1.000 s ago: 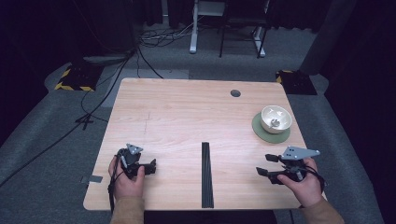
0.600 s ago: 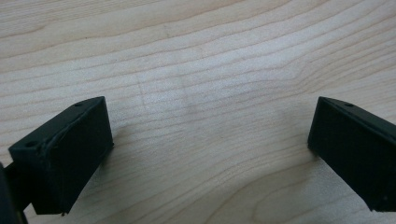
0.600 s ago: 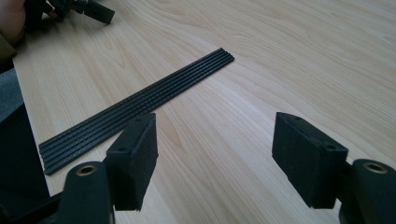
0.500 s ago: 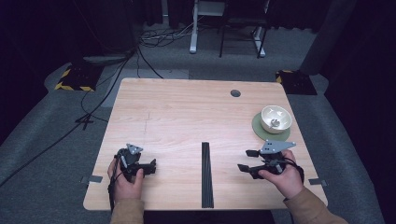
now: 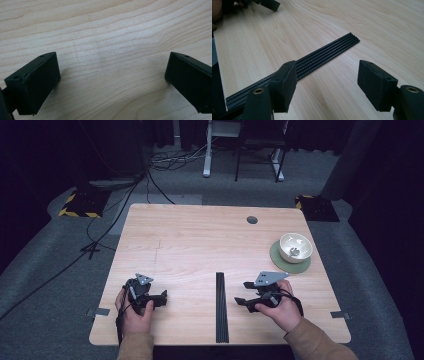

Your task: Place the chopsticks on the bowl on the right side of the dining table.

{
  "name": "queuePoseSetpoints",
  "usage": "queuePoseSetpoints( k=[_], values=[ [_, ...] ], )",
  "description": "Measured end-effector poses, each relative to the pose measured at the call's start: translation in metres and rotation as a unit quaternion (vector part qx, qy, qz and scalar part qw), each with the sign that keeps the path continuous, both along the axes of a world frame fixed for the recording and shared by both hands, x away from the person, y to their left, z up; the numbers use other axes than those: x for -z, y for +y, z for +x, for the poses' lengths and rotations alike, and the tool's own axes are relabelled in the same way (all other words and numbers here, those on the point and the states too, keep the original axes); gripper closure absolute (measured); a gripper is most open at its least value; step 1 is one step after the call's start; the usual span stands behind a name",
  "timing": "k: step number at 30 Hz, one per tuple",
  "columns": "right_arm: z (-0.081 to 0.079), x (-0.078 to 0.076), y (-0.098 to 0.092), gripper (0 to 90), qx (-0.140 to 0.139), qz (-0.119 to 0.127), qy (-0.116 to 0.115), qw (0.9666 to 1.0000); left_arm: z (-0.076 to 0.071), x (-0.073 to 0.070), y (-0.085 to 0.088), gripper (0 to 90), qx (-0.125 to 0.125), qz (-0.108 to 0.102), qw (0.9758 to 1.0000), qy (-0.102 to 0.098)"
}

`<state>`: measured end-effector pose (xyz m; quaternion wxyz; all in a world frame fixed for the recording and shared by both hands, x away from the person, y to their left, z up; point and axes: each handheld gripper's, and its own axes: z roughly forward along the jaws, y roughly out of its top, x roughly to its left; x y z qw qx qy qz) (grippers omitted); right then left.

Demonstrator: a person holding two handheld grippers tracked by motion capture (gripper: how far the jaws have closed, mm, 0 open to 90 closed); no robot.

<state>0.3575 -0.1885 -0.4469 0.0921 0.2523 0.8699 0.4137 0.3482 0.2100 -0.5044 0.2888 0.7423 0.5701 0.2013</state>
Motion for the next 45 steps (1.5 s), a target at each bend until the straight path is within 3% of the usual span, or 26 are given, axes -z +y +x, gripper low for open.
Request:
queuePoseSetpoints(
  k=[5,15,20,30,45],
  values=[
    [-0.002,0.011,0.018,32.1,0.005,-0.002,0.004,1.0,0.0,0.0,0.0,0.1,0.0,0.0,1.0,0.0],
    [-0.006,0.029,0.034,31.7,0.008,-0.016,0.011,0.9998,0.0,0.0,0.0,0.0,0.0,0.0,1.0,0.0],
    [-0.006,0.036,0.035,31.4,0.008,-0.03,0.009,0.9995,0.0,0.0,0.0,0.0,0.0,0.0,1.0,0.0],
    [-0.007,0.046,0.038,30.7,0.011,-0.033,0.015,0.9993,0.0,0.0,0.0,0.0,0.0,0.0,1.0,0.0],
    [-0.007,0.049,0.037,30.2,0.016,-0.041,0.019,0.9989,0.0,0.0,0.0,0.1,0.0,0.0,1.0,0.0]
  ],
)
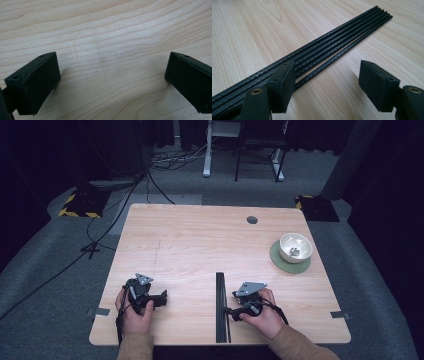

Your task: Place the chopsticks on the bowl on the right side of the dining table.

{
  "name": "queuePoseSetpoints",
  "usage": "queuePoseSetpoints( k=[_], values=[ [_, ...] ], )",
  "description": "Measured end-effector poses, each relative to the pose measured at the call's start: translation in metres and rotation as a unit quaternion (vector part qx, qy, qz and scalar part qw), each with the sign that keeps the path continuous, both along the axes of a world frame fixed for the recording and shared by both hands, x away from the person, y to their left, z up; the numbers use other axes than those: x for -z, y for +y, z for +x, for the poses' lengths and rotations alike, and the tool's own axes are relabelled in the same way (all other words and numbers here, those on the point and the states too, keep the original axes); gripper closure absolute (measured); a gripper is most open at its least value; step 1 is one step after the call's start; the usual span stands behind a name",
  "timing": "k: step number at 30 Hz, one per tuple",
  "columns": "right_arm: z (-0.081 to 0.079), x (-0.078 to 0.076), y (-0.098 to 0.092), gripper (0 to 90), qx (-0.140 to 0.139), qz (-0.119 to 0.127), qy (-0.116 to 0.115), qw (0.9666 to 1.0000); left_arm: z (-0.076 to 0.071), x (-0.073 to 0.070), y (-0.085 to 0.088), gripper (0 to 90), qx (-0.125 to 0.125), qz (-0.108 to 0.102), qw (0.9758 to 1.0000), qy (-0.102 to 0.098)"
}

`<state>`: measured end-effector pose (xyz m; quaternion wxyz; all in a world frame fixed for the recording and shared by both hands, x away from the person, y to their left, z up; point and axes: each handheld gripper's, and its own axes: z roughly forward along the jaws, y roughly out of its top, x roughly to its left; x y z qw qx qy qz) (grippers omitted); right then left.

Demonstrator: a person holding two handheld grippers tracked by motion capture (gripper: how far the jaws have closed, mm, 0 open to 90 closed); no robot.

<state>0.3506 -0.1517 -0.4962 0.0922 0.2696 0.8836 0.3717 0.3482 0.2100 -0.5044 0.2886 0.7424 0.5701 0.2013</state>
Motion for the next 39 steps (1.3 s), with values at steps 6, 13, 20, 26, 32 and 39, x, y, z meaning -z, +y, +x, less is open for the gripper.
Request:
queuePoseSetpoints(
  k=[6,13,20,26,32,39],
  values=[
    [0.002,0.0,-0.007,30.5,0.016,-0.001,-0.003,0.9999,0.0,0.0,0.0,0.0,0.0,0.0,1.0,0.0],
    [0.002,0.001,-0.018,32.8,0.028,-0.01,-0.018,0.9994,0.0,0.0,0.0,0.0,0.0,0.0,1.0,0.0],
    [0.006,0.001,-0.028,36.1,0.052,-0.007,-0.018,0.9984,0.0,0.0,0.0,0.0,0.0,0.0,1.0,0.0],
    [0.01,0.0,-0.037,43.1,0.074,-0.011,-0.022,0.997,0.0,0.0,0.0,0.1,0.0,0.0,1.0,0.0],
    [0.015,0.0,-0.042,50.1,0.093,-0.006,-0.028,0.9952,0.0,0.0,0.0,0.0,0.0,0.0,1.0,0.0],
    [0.015,0.0,-0.045,53.9,0.093,-0.01,-0.039,0.9948,0.0,0.0,0.0,0.1,0.0,0.0,1.0,0.0]
  ],
)
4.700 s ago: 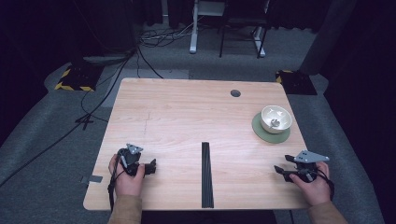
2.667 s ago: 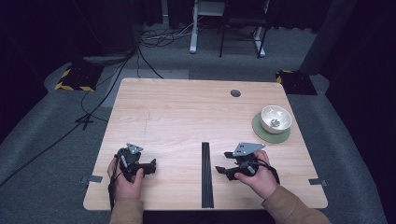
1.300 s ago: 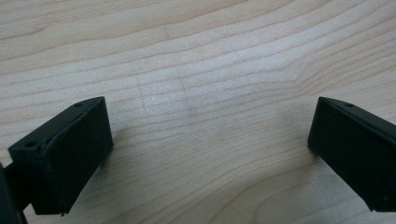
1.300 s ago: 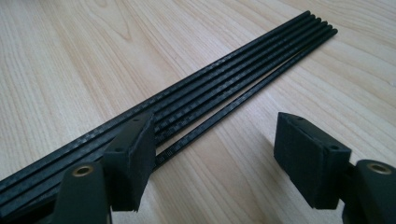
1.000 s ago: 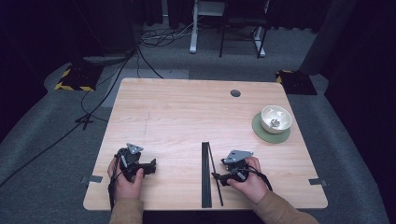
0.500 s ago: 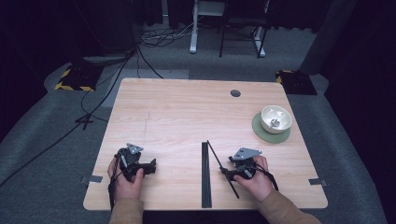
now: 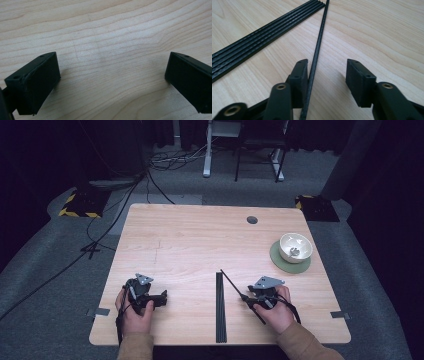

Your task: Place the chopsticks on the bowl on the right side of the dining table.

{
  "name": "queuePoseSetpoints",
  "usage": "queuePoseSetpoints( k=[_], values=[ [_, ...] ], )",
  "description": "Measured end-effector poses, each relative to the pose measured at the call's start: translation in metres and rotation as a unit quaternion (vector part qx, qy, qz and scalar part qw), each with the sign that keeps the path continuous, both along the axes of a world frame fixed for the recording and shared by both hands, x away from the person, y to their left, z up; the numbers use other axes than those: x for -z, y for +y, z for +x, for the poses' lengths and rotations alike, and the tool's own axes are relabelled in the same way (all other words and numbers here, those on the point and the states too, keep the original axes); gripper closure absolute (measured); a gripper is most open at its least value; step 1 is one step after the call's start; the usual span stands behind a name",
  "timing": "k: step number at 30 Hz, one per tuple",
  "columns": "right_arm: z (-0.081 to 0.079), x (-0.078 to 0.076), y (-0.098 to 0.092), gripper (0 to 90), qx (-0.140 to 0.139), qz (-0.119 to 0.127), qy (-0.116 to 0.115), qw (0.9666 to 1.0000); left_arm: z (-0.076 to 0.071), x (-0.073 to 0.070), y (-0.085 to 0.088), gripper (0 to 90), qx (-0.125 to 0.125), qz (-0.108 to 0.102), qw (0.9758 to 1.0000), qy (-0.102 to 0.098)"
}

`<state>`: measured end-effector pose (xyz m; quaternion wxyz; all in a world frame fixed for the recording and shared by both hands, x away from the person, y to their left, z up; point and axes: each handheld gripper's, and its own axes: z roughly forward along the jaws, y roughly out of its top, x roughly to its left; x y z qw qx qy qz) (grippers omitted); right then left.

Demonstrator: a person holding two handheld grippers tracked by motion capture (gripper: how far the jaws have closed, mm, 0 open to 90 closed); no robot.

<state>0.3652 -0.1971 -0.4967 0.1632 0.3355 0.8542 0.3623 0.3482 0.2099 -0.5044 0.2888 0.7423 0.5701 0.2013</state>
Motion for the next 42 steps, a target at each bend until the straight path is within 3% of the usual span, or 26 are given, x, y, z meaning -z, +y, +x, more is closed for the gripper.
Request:
queuePoseSetpoints(
  k=[6,14,20,27,34,38,42],
  values=[
    [-0.004,-0.002,-0.006,65.7,-0.004,-0.002,0.012,0.9999,0.0,0.0,0.0,0.1,0.0,0.0,1.0,0.0],
    [0.001,-0.004,-0.014,84.7,0.014,0.001,0.025,0.9996,0.0,0.0,0.0,0.1,0.0,0.0,1.0,0.0],
    [0.005,-0.002,-0.019,86.7,0.028,0.018,0.024,0.9992,0.0,0.0,0.0,0.0,0.0,0.0,1.0,0.0],
    [0.007,-0.003,-0.022,86.8,0.025,0.02,0.022,0.9992,0.0,0.0,0.0,0.1,0.0,0.0,1.0,0.0],
    [0.003,-0.023,-0.035,86.9,0.014,0.032,0.003,0.9994,0.002,0.0,0.0,0.0,0.003,-0.001,1.0,0.0],
    [-0.006,-0.045,-0.047,86.8,0.002,0.04,-0.009,0.9991,0.005,0.0,0.0,0.0,0.007,-0.001,1.0,0.0],
    [-0.009,-0.059,-0.054,86.8,-0.011,0.053,-0.004,0.9985,0.007,0.0,0.0,0.0,0.01,-0.003,0.9999,0.0]
  ],
)
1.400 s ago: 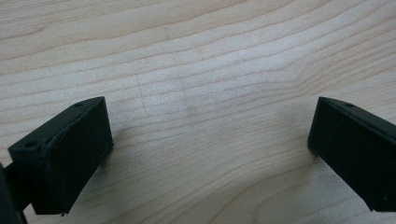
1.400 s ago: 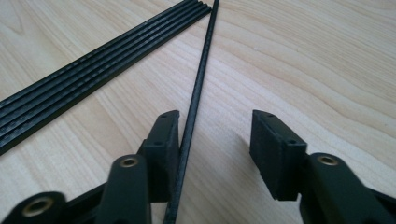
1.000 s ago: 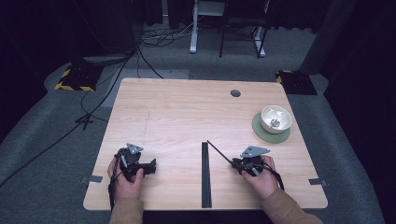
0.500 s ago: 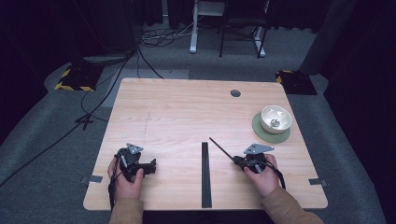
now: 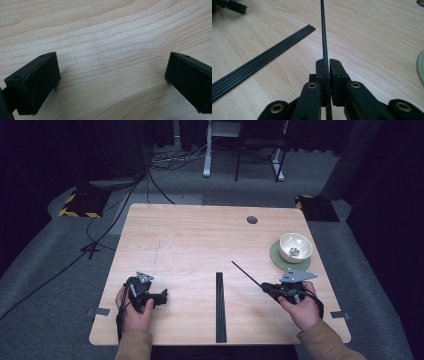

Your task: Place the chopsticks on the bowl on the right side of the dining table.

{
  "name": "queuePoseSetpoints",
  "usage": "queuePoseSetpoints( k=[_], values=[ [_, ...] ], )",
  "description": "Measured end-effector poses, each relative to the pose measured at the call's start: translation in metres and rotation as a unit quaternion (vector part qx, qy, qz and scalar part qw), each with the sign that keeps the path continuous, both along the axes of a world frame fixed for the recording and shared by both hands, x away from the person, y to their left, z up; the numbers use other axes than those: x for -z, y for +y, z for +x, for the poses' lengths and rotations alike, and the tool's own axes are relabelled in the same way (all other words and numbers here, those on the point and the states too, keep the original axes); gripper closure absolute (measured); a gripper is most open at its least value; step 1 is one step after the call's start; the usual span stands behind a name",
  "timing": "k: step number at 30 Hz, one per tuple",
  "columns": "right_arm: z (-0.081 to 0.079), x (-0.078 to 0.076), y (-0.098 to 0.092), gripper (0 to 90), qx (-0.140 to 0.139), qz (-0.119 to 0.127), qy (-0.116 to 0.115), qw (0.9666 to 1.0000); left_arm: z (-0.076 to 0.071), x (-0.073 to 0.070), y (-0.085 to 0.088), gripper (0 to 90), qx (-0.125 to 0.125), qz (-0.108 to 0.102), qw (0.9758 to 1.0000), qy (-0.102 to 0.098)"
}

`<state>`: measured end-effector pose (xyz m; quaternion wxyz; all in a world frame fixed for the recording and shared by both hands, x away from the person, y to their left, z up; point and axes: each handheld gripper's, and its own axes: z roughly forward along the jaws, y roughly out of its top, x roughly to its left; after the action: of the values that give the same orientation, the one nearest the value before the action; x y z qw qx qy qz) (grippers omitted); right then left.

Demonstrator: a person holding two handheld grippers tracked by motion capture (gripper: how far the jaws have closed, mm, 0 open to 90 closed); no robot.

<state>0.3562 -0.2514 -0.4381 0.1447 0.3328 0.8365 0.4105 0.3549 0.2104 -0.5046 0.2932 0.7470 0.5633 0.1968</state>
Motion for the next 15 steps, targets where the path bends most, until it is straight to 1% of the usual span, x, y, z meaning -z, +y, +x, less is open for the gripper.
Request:
queuePoseSetpoints(
  k=[1,2,3,4,6,7,9,10,12,13,15],
  values=[
    [0.0,0.0,0.0,86.8,0.0,0.0,0.0,1.0,0.0,0.0,0.0,0.0,0.0,0.0,1.0,0.0],
    [-0.002,-0.006,-0.004,86.9,-0.006,0.005,0.0,1.0,0.0,0.0,0.0,0.0,0.0,0.0,1.0,0.0],
    [-0.002,-0.006,-0.004,86.9,-0.006,0.005,0.0,1.0,0.0,0.0,0.0,0.0,0.0,0.0,1.0,0.0],
    [-0.004,-0.013,-0.008,86.9,-0.009,0.009,-0.003,0.9999,0.0,0.0,0.0,0.0,0.0,0.0,1.0,0.0],
    [-0.006,-0.019,-0.01,86.8,-0.012,0.008,-0.006,0.9999,0.0,0.0,0.0,0.0,0.0,0.0,1.0,0.0],
    [-0.006,-0.019,-0.01,86.8,-0.012,0.008,-0.006,0.9999,0.0,0.0,0.0,0.0,0.0,0.0,1.0,0.0],
    [-0.007,-0.027,-0.014,86.9,-0.015,0.005,-0.012,0.9998,0.0,0.0,0.0,0.0,0.0,0.0,1.0,0.0],
    [-0.007,-0.031,-0.016,86.9,-0.019,0.008,-0.011,0.9997,0.0,0.0,0.0,0.0,0.0,0.0,1.0,0.0],
    [-0.006,-0.037,-0.021,86.9,-0.032,0.024,0.002,0.9992,0.0,0.0,0.0,0.0,-0.001,0.0,1.0,0.001],
    [-0.005,-0.041,-0.023,86.9,-0.033,0.03,0.004,0.999,0.0,0.0,0.0,0.0,0.0,0.001,1.0,0.0],
    [-0.004,-0.046,-0.027,86.8,-0.031,0.026,-0.004,0.9992,0.0,0.0,0.0,0.0,0.0,0.001,1.0,0.0]
  ],
)
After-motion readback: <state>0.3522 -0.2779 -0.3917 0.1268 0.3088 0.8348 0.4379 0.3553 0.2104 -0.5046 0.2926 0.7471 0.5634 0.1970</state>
